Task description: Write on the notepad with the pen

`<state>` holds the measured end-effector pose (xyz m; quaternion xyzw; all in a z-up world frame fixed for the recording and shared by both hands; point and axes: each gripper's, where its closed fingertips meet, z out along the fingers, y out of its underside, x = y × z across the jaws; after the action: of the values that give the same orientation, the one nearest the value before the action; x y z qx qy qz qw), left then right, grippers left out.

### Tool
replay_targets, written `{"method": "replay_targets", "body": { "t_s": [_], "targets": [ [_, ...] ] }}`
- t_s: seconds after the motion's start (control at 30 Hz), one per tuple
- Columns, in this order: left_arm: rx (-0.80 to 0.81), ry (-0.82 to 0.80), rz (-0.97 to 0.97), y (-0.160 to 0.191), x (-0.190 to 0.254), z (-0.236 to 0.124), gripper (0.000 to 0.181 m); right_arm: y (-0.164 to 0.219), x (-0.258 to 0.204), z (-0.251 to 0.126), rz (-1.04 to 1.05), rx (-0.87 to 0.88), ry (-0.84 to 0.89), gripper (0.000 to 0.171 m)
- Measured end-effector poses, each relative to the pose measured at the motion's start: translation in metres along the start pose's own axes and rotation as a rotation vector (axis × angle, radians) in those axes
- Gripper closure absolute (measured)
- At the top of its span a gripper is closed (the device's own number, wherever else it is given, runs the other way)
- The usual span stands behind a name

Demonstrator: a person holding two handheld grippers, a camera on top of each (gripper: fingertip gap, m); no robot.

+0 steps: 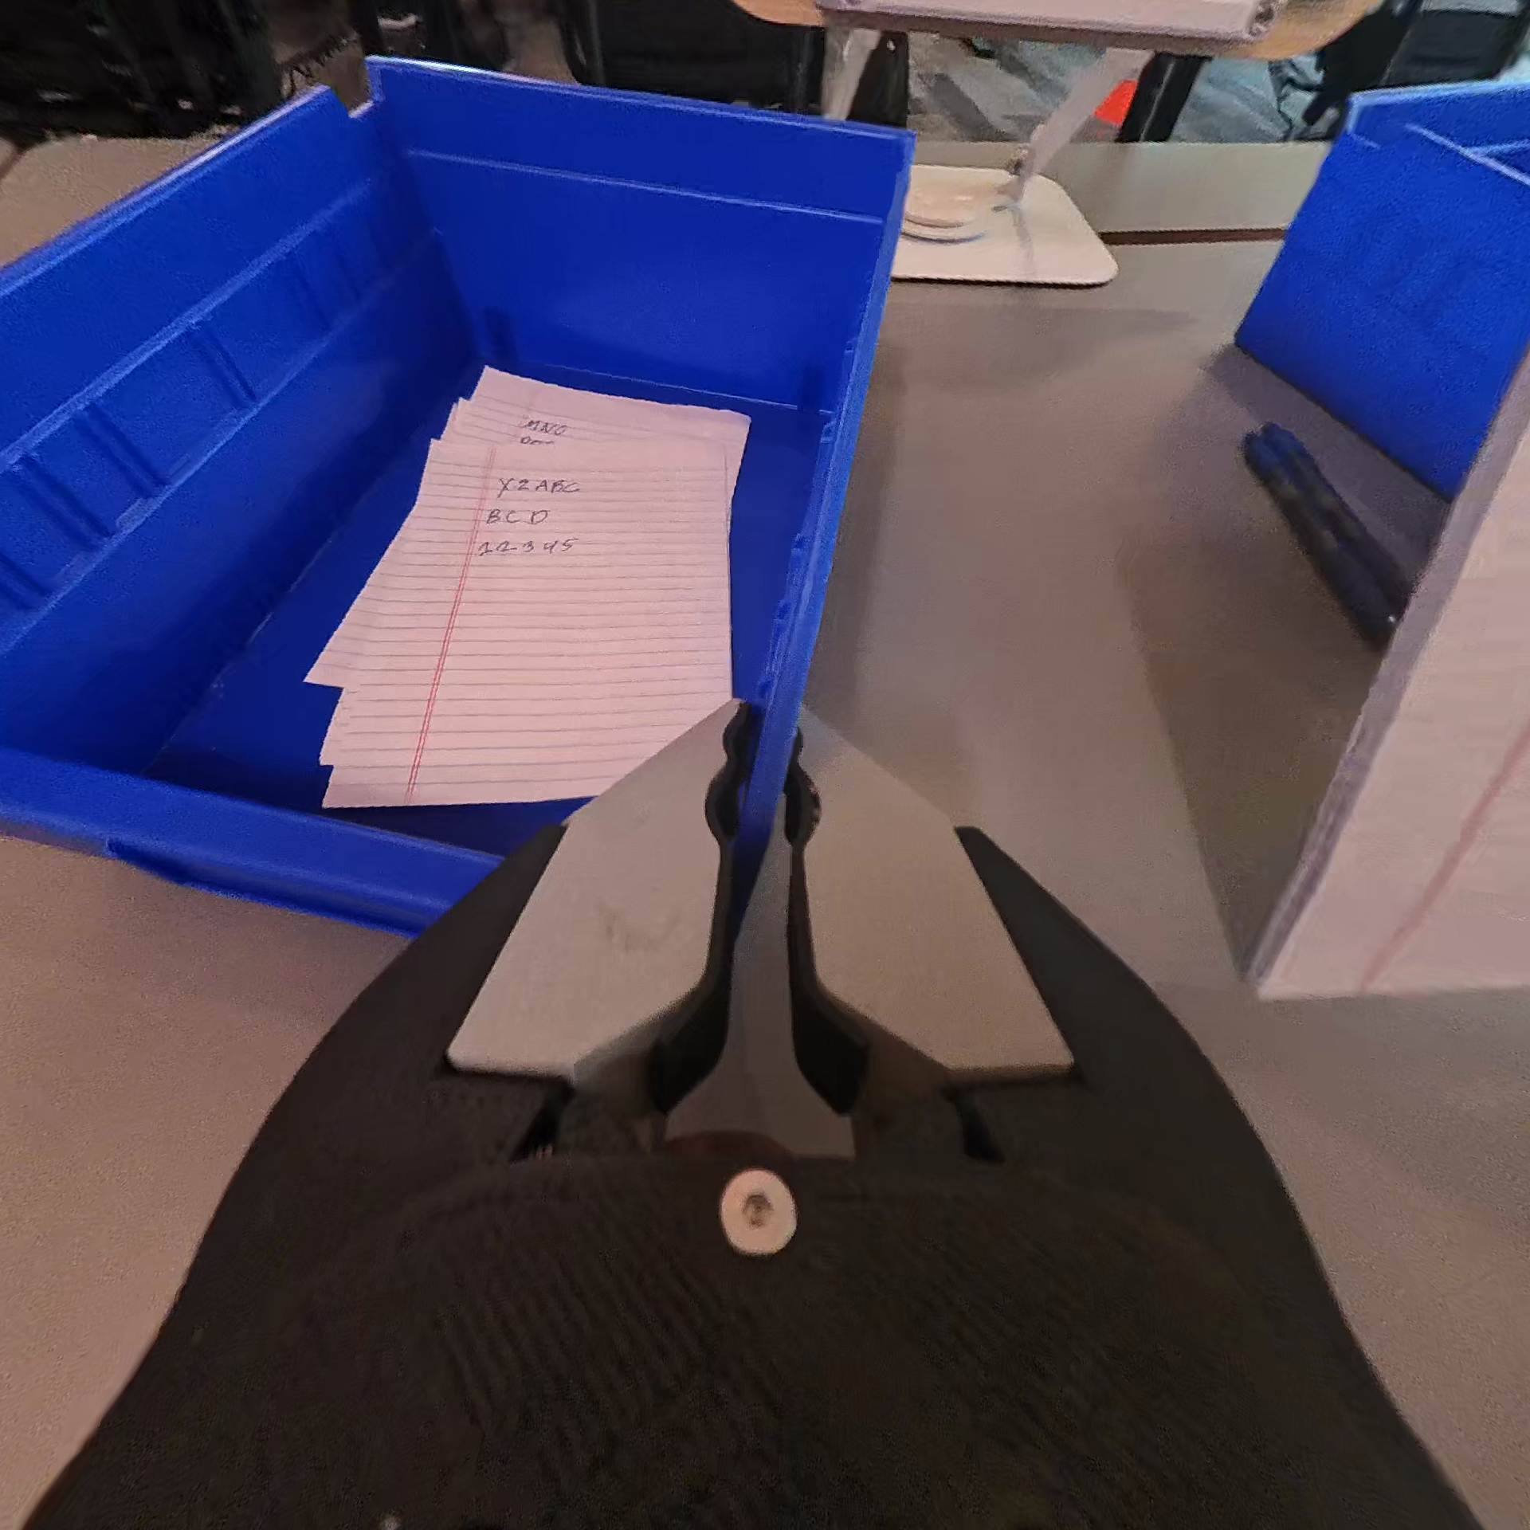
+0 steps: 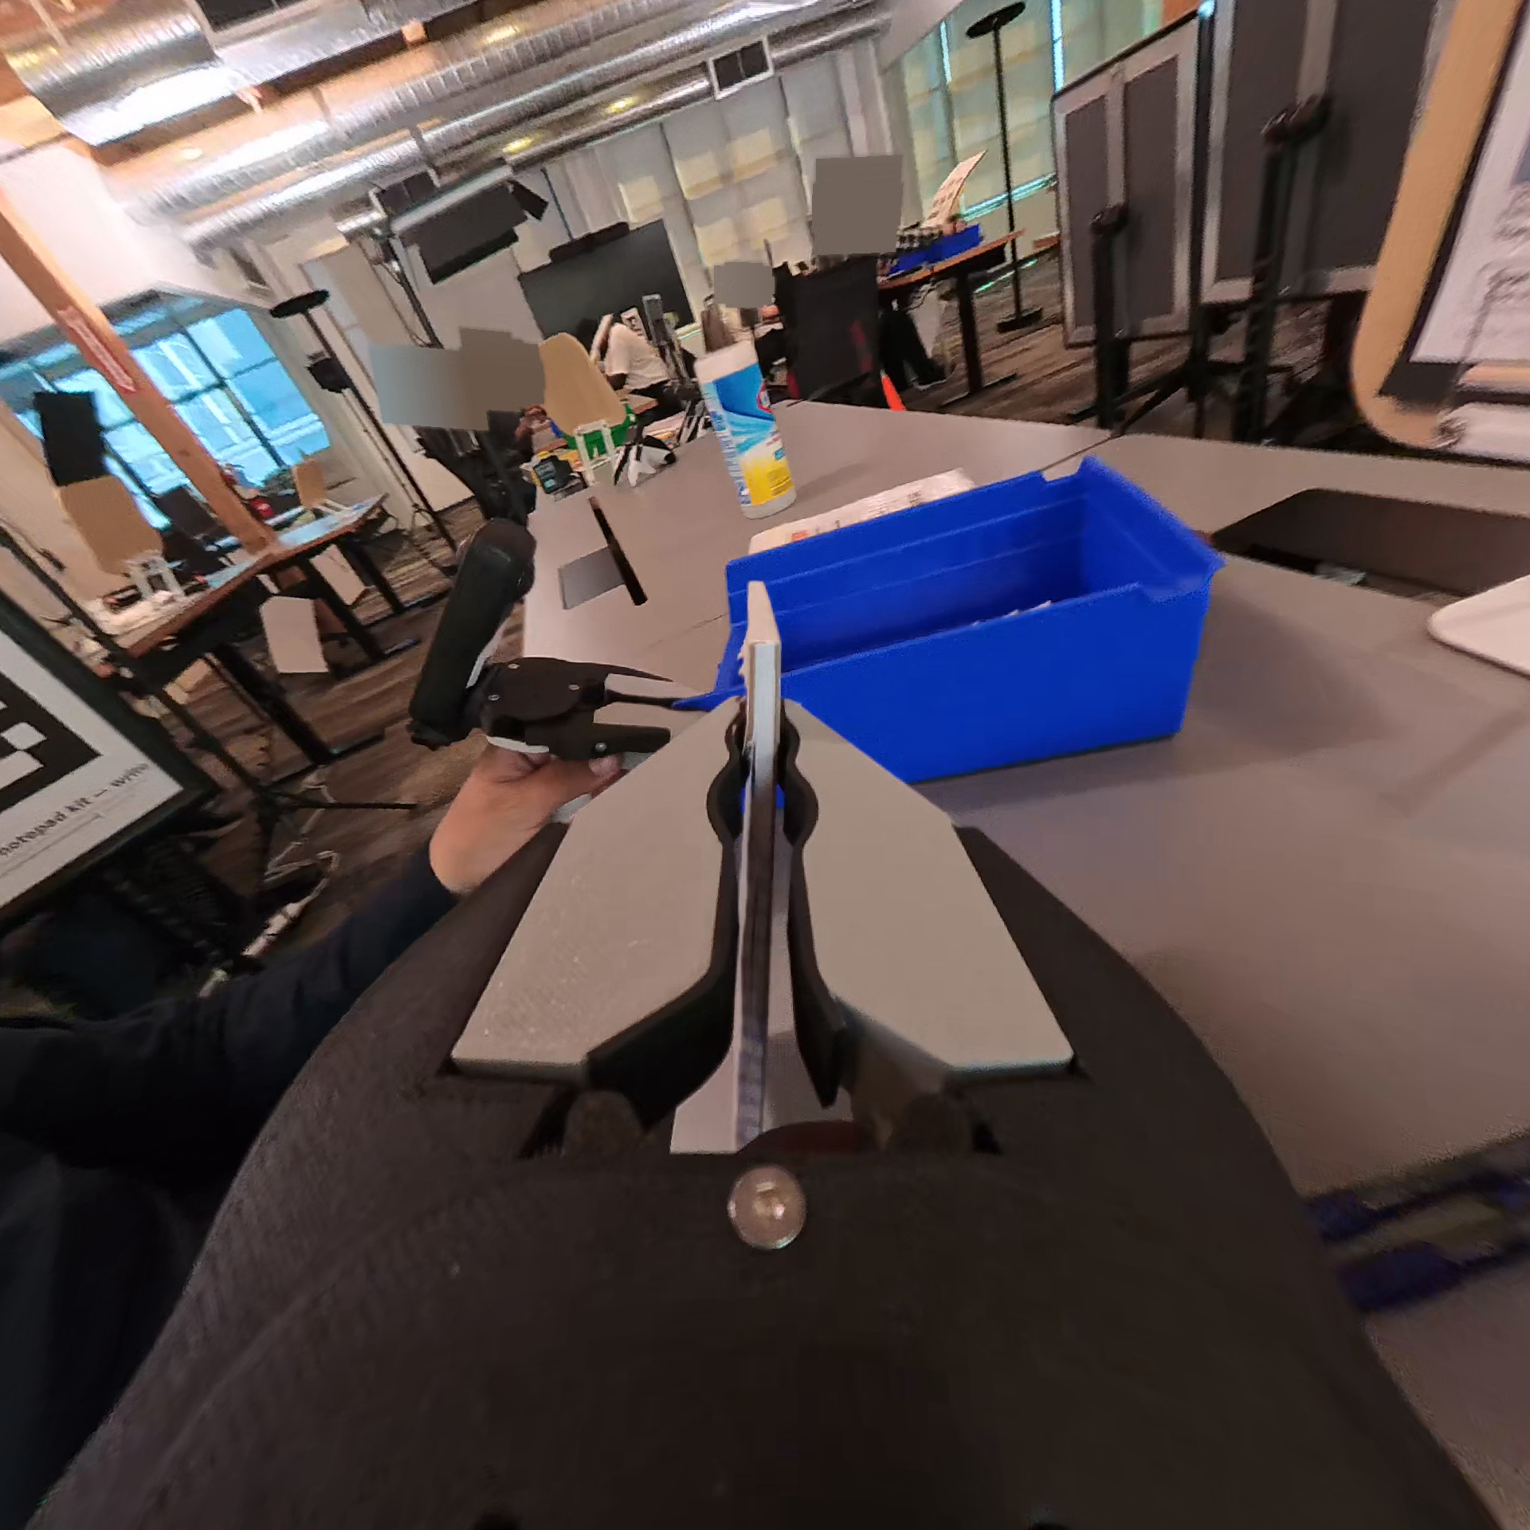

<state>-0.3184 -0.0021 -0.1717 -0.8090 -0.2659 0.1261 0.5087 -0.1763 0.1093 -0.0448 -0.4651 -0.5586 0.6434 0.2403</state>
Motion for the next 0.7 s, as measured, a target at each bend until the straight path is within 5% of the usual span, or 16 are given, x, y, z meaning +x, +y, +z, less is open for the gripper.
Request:
{"method": "replay_targets", "body": {
  "t_s": [0.2,0.33,0.43,0.7],
  "targets": [
    [0.053,-0.031,-0.121,-0.001,-0.014,-0.009,0.176,0.01,0.037,0.031,0.013,-0.029,0.112,0.17],
    [0.105,0.194,-0.239,-0.011,0.039,0.003,0.153,0.02,0.092,0.052,-0.019,-0.11,0.278,0.168],
    [0.114,0.213,-0.21,-0.014,0.054,0.009,0.152,0.04,0.134,0.062,-0.14,-0.24,0.454,0.157],
    [0.204,0.376,-0.206,-0.025,0.07,-0.021,0.14,0.066,0.185,0.048,-0.091,-0.341,0.618,0.137]
  ]
}}
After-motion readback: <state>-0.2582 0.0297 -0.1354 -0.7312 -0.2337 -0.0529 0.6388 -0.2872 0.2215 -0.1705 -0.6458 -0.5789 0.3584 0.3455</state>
